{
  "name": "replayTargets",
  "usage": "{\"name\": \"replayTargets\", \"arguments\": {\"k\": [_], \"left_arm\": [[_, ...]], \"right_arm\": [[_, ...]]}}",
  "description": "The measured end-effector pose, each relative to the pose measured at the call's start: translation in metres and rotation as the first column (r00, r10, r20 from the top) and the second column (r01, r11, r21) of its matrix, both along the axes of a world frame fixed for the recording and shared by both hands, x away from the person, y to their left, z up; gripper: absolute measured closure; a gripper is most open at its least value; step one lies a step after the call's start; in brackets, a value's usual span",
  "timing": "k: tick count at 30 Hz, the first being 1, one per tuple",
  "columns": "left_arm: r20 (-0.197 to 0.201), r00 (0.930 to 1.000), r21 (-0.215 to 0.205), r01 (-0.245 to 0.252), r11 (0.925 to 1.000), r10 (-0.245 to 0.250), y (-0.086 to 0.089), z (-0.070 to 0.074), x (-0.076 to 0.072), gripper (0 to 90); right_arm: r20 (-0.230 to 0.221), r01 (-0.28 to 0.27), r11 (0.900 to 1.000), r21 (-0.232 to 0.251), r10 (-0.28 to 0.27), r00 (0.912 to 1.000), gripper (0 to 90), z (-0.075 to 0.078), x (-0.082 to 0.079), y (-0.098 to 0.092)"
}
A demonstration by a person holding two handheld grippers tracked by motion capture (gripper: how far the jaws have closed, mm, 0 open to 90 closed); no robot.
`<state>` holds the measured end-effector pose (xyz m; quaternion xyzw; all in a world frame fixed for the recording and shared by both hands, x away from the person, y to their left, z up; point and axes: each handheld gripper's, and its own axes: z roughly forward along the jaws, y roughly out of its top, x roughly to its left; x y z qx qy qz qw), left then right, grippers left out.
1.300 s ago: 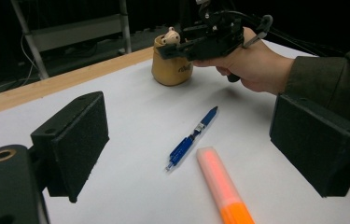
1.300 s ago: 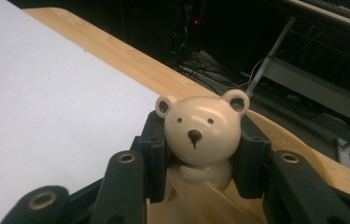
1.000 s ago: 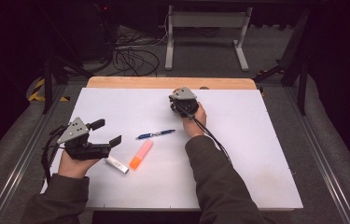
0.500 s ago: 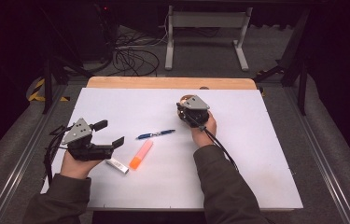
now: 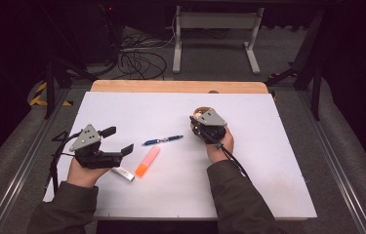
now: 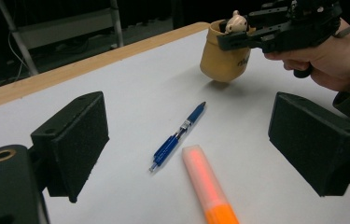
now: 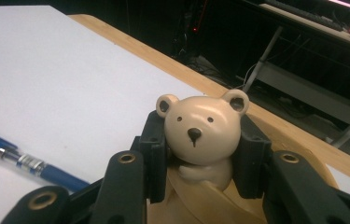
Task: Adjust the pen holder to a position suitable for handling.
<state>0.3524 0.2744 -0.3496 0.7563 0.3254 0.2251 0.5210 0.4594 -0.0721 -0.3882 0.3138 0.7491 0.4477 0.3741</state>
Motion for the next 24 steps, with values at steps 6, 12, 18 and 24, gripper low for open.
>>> {"name": "replayTargets", "arguments": {"k": [6, 12, 18, 24], "left_arm": [[-0.004, 1.0, 0.007, 0.002, 1.0, -0.002, -0.004, -0.002, 0.001, 12.8], [-0.009, 1.0, 0.013, -0.003, 0.9999, 0.003, -0.008, -0.004, 0.003, 12.9], [-0.015, 0.9999, 0.024, -0.004, 0.9997, 0.004, -0.013, -0.007, 0.005, 13.3], [-0.008, 1.0, 0.048, -0.005, 0.9988, 0.005, -0.021, -0.009, 0.008, 14.2]], "right_arm": [[-0.012, 0.008, 1.0, -0.006, -0.008, 0.9999, 63.1, -0.005, -0.01, -0.005], [-0.022, 0.001, 1.0, 0.006, -0.001, 0.9998, 63.0, -0.01, -0.018, -0.007], [-0.042, -0.003, 1.0, 0.009, 0.003, 0.9991, 62.8, -0.018, -0.02, -0.008], [-0.049, -0.004, 1.0, 0.005, 0.005, 0.9988, 62.5, -0.025, -0.024, -0.007]]}}
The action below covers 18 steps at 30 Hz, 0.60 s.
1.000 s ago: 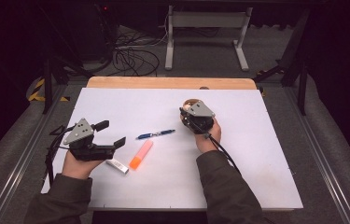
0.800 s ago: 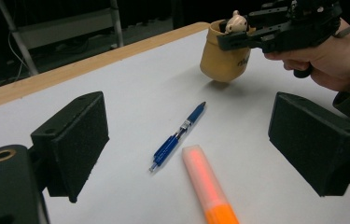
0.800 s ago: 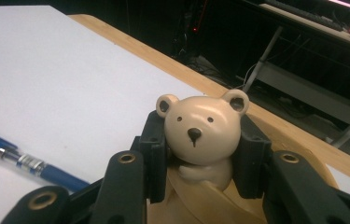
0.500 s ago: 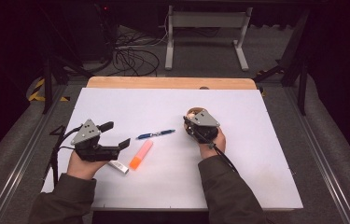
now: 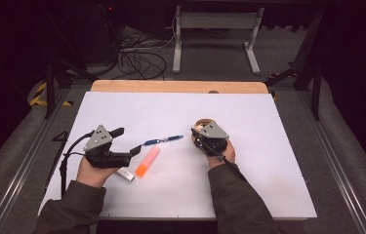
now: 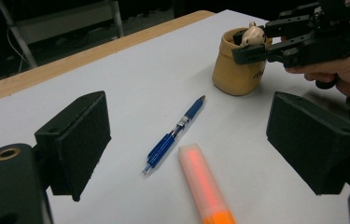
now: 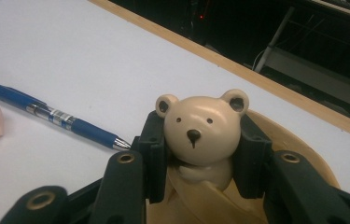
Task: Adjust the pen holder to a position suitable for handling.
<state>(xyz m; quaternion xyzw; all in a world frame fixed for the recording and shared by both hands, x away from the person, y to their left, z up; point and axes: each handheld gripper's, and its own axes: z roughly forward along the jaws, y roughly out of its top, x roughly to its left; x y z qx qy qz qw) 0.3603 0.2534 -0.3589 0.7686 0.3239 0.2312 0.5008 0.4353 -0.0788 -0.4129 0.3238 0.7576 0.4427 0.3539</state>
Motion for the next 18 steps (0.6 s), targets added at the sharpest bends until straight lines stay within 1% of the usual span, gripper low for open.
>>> {"name": "replayTargets", "arguments": {"k": [2, 3, 4, 5, 7, 8, 9, 11, 15, 18], "left_arm": [[-0.007, 1.0, 0.006, 0.002, 1.0, -0.002, -0.003, -0.001, 0.001, 14.4], [-0.001, 1.0, 0.015, 0.002, 0.9999, -0.002, -0.004, -0.002, 0.003, 14.5], [-0.005, 1.0, 0.016, 0.001, 0.9999, -0.001, -0.005, -0.002, 0.003, 14.5], [-0.01, 0.9999, 0.015, 0.004, 0.9999, -0.004, -0.007, -0.003, 0.004, 14.7], [-0.008, 0.9999, 0.022, 0.008, 0.9997, -0.007, -0.009, -0.003, 0.005, 15.3], [-0.013, 0.9998, 0.02, 0.012, 0.9997, -0.012, -0.01, -0.004, 0.006, 15.7], [-0.01, 0.9998, 0.028, 0.016, 0.9995, -0.015, -0.011, -0.004, 0.007, 16.4], [-0.011, 0.9998, 0.03, 0.02, 0.9994, -0.02, -0.014, -0.004, 0.008, 16.8], [-0.014, 0.9996, 0.032, 0.025, 0.9992, -0.025, -0.019, -0.004, 0.011, 16.9], [-0.018, 0.9994, 0.035, 0.028, 0.999, -0.028, -0.022, -0.004, 0.013, 17.1]], "right_arm": [[-0.006, -0.004, 1.0, 0.014, 0.004, 1.0, 61.7, -0.001, -0.001, -0.001], [-0.014, -0.004, 1.0, 0.024, 0.004, 0.9999, 61.0, -0.001, -0.001, -0.001], [-0.018, -0.005, 1.0, 0.03, 0.005, 0.9998, 60.3, -0.001, -0.001, -0.002], [-0.02, -0.004, 0.999, 0.036, 0.005, 0.9998, 58.7, -0.001, -0.001, -0.003], [-0.03, -0.007, 0.999, 0.049, 0.008, 0.9995, 53.8, -0.001, -0.001, -0.005], [-0.031, -0.009, 0.998, 0.057, 0.01, 0.9995, 52.4, -0.001, -0.001, -0.006], [-0.033, -0.014, 0.997, 0.07, 0.017, 0.9993, 51.7, -0.001, -0.002, -0.007], [-0.032, -0.02, 0.996, 0.087, 0.023, 0.9992, 49.0, 0.0, -0.002, -0.009], [-0.02, -0.039, 0.989, 0.14, 0.042, 0.9989, 42.0, 0.006, -0.005, -0.014], [-0.013, -0.08, 0.98, 0.181, 0.083, 0.9964, 32.0, 0.012, -0.008, -0.018]]}}
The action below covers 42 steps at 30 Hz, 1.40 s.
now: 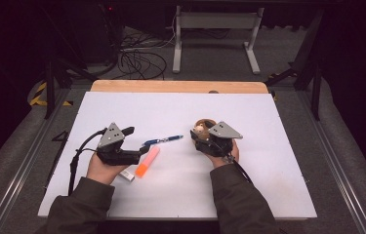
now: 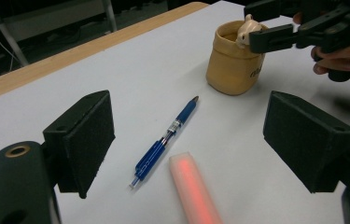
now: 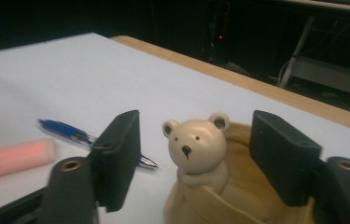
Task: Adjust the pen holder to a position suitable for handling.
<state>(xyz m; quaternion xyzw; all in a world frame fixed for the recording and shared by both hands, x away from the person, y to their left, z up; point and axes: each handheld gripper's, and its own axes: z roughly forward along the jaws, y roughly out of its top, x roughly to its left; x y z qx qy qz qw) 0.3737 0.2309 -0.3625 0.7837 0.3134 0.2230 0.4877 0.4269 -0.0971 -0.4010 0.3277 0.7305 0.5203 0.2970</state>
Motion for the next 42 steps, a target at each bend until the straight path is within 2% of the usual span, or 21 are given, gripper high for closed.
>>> {"name": "replayTargets", "arguments": {"k": [7, 10, 16, 20, 24, 30, 36, 42], "left_arm": [[-0.017, 0.999, 0.04, 0.042, 0.9983, -0.041, -0.01, -0.001, 0.006, 20.7], [-0.02, 0.9988, 0.051, 0.045, 0.9977, -0.044, -0.015, 0.0, 0.009, 20.7], [-0.028, 0.9986, 0.074, 0.048, 0.9961, -0.046, -0.024, 0.002, 0.017, 20.8], [-0.044, 0.9978, 0.085, 0.054, 0.9949, -0.05, -0.029, 0.0, 0.023, 21.4], [-0.077, 0.9953, 0.094, 0.066, 0.9934, -0.059, -0.032, -0.003, 0.03, 22.3], [-0.096, 0.9935, 0.11, 0.071, 0.9914, -0.06, -0.039, -0.003, 0.042, 22.4], [-0.115, 0.9919, 0.136, 0.071, 0.9882, -0.055, -0.048, -0.004, 0.053, 22.6], [-0.131, 0.9902, 0.165, 0.071, 0.9838, -0.049, -0.058, -0.008, 0.065, 22.6]], "right_arm": [[0.012, -0.054, 0.998, 0.037, 0.054, 0.9985, 22.9, 0.016, -0.013, -0.008], [0.02, -0.083, 0.996, 0.041, 0.083, 0.9964, 15.3, 0.023, -0.018, -0.011], [0.029, -0.106, 0.992, 0.063, 0.105, 0.9941, 9.6, 0.033, -0.029, -0.018], [0.039, -0.107, 0.991, 0.076, 0.104, 0.9938, 7.6, 0.039, -0.033, -0.025], [0.037, -0.111, 0.99, 0.088, 0.108, 0.9934, 5.6, 0.043, -0.038, -0.032], [0.029, -0.117, 0.99, 0.083, 0.115, 0.993, 3.0, 0.046, -0.044, -0.042], [0.041, -0.119, 0.986, 0.116, 0.115, 0.9925, 0.1, 0.052, -0.045, -0.051], [0.04, -0.136, 0.983, 0.12, 0.132, 0.9904, 0.1, 0.054, -0.045, -0.054]]}}
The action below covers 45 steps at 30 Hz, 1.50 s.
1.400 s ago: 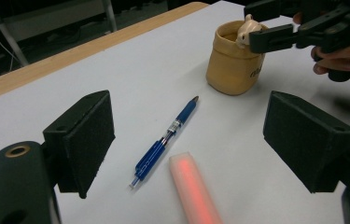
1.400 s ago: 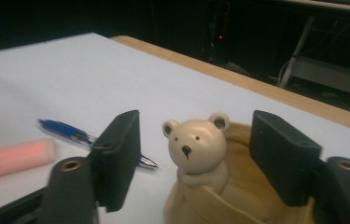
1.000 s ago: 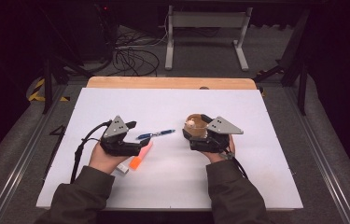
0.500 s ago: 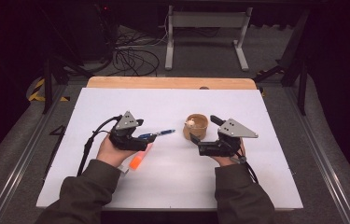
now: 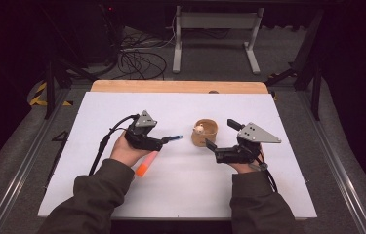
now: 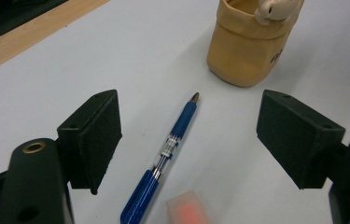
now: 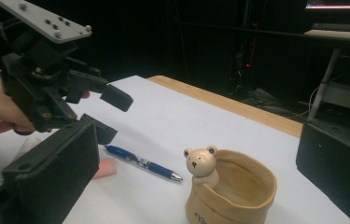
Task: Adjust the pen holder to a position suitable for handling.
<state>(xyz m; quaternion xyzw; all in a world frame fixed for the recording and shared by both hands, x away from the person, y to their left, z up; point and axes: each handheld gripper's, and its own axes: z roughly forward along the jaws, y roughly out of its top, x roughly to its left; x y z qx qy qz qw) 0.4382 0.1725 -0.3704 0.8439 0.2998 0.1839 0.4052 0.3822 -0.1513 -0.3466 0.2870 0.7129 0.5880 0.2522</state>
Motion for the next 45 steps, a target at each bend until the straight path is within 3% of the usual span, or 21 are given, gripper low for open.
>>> {"name": "replayTargets", "arguments": {"k": [8, 16, 21, 25, 34, 45], "left_arm": [[-0.042, 0.999, 0.021, 0.013, 0.9997, -0.012, -0.01, -0.002, 0.015, 24.2], [-0.074, 0.9969, 0.065, 0.031, 0.9974, -0.026, -0.018, -0.013, 0.033, 26.8], [-0.104, 0.9937, 0.073, 0.049, 0.9961, -0.042, -0.021, -0.022, 0.043, 30.3], [-0.135, 0.9895, 0.102, 0.066, 0.9926, -0.052, -0.024, -0.029, 0.05, 32.5], [-0.15, 0.9834, 0.105, 0.118, 0.9874, -0.102, -0.033, -0.034, 0.059, 39.7], [-0.198, 0.9737, 0.152, 0.144, 0.978, -0.112, -0.04, -0.045, 0.068, 47.5]], "right_arm": [[-0.018, -0.01, 1.0, 0.013, 0.011, 0.9998, 0.1, 0.002, 0.0, -0.004], [-0.028, -0.009, 1.0, 0.016, 0.009, 0.9996, 0.1, 0.004, 0.0, -0.006], [-0.03, -0.008, 1.0, 0.012, 0.008, 0.9995, 0.7, 0.003, 0.001, -0.008], [-0.03, -0.014, 1.0, 0.007, 0.014, 0.9995, 1.7, 0.002, 0.002, -0.008], [-0.035, -0.024, 1.0, 0.0, 0.024, 0.9991, 2.8, 0.002, 0.002, -0.008], [-0.037, -0.03, 1.0, 0.001, 0.03, 0.9989, 3.5, 0.002, 0.002, -0.008]]}}
